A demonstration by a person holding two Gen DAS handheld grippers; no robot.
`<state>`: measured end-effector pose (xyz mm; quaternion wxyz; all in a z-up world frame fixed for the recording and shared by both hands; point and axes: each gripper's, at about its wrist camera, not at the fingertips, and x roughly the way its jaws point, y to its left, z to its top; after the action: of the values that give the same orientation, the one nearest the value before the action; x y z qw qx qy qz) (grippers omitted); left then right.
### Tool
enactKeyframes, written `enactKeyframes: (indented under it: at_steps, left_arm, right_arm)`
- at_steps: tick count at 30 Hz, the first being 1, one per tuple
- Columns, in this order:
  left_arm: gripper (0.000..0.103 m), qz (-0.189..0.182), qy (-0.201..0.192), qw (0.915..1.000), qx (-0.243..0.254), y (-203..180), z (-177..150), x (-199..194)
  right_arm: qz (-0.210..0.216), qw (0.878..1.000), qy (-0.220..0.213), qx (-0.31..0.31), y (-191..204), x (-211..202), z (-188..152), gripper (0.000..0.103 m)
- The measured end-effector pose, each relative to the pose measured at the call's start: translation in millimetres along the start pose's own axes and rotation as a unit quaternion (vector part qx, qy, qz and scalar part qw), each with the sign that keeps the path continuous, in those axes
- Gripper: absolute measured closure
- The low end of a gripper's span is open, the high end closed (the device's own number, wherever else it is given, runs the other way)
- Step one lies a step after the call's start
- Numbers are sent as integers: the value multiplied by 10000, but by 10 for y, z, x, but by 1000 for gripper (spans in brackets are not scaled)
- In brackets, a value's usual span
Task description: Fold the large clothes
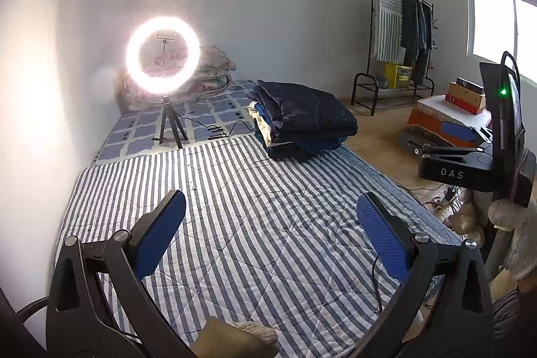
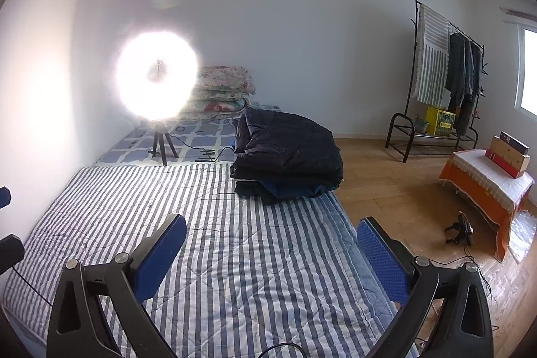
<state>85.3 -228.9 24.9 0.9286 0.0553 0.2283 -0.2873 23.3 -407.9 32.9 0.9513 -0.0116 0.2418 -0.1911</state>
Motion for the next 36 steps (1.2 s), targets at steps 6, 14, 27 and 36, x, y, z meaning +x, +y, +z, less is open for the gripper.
enactKeyframes:
  at_steps: [6, 14, 27, 36]
  left_arm:
    - [0, 25, 39, 10000, 12, -11, -31, 3]
    - [0, 51, 6, 10000, 40, -18, -35, -1]
    - [0, 85, -11, 9999, 88, -33, -27, 20]
    - [0, 133, -39, 9999, 79, 1, -33, 40]
  right_arm:
    - [-45, 9999, 35, -92, 38, 23, -25, 0]
    - [-64, 9999, 91, -112, 44, 48, -53, 0]
    - [-83, 9999, 143, -38, 19, 48, -73, 0]
    - [-75, 9998, 147, -87, 56, 43, -68, 0]
